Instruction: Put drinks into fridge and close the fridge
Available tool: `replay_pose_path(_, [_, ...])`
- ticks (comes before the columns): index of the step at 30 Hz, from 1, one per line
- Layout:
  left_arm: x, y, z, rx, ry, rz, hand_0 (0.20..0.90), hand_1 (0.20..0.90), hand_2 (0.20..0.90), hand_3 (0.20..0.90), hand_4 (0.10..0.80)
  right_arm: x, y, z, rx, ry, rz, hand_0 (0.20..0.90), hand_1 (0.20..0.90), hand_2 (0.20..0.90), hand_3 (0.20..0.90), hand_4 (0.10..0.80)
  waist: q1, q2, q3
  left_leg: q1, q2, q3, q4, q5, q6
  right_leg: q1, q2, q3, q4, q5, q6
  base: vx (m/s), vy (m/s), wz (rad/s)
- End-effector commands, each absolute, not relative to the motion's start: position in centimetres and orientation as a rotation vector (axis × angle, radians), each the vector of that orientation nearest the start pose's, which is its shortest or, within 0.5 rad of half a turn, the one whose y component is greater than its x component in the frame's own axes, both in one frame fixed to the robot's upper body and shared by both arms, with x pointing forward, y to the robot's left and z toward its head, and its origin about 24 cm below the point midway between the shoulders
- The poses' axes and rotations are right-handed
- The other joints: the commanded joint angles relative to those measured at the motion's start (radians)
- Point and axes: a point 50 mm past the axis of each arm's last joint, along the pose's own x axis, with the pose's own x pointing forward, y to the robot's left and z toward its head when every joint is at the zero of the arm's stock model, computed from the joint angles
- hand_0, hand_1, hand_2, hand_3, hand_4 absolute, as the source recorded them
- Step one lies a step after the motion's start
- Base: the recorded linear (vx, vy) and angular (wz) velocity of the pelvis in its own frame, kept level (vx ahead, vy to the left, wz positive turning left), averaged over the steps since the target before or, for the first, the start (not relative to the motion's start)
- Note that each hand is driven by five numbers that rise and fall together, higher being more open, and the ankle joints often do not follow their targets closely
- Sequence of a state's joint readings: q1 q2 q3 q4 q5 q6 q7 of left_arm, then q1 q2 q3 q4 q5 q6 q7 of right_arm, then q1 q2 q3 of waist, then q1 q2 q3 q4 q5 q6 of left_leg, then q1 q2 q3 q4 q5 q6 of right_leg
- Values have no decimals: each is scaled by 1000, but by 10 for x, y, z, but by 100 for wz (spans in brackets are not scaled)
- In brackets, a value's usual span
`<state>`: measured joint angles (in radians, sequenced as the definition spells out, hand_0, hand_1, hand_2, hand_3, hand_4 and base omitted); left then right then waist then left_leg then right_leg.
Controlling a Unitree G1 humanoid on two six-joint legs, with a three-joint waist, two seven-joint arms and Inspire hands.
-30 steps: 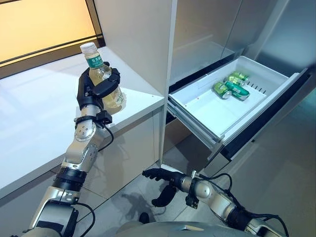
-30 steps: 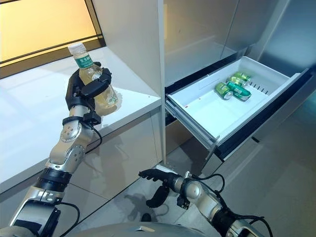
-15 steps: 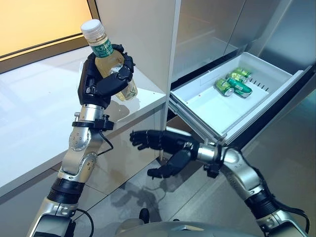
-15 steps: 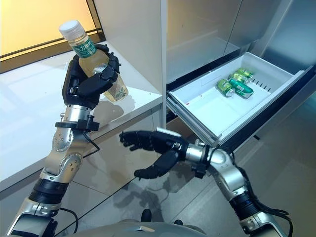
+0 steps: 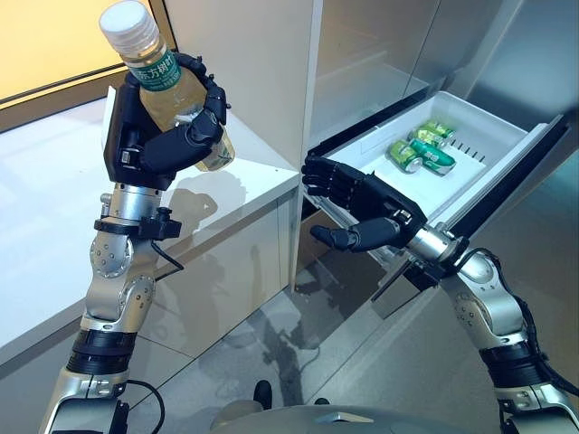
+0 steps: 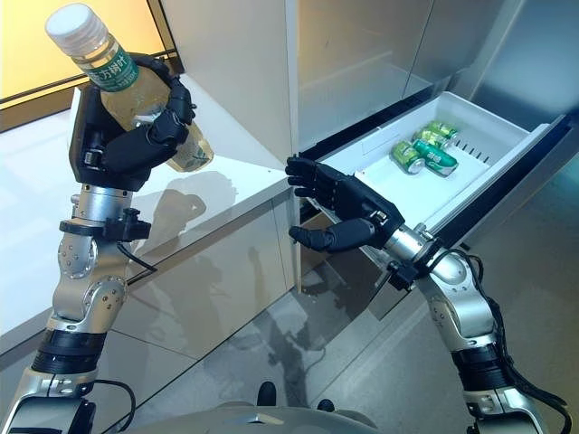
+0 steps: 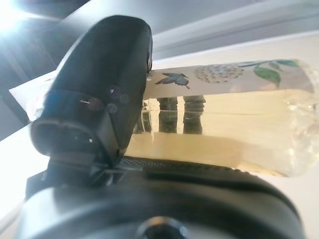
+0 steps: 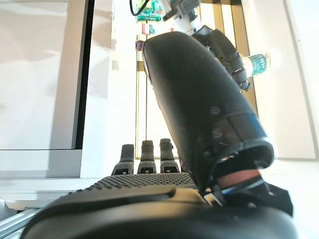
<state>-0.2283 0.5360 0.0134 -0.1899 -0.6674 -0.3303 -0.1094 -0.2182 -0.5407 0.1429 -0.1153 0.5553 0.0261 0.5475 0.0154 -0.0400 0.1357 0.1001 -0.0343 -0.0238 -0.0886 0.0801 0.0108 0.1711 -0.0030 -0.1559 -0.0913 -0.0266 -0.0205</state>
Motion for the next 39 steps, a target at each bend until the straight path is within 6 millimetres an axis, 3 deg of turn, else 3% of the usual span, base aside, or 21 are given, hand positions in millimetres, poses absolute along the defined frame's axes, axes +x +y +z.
replay_pose_path(1, [248, 177, 267, -37, -1063, -479, 300, 300, 300, 200, 100, 286, -141, 190, -63, -445, 856, 900, 900, 900, 900, 800, -4, 10, -112, 41, -11, -14, 1, -127, -15, -25, -31, 6, 13, 23, 96, 0, 0, 0])
replay_pose_path(14, [259, 147, 263, -26, -959, -655, 300, 300, 300, 200, 100, 308, -107, 203, -79, -405, 909, 900, 900, 900, 900, 800, 25, 7, -116, 45, -15, -27, 1, -136, -13, -13, -33, -12, 12, 12, 92, 14, 1, 3])
replay_pose_path(39, [264, 133, 257, 8, -885, -735, 300, 300, 300, 200, 100, 305, -73, 215, -40, -407, 1032, 900, 900, 900, 900, 800, 42, 8, -122, 44, -20, -31, 1, -134, -5, -14, -36, -14, 13, 12, 90, 13, 0, 0])
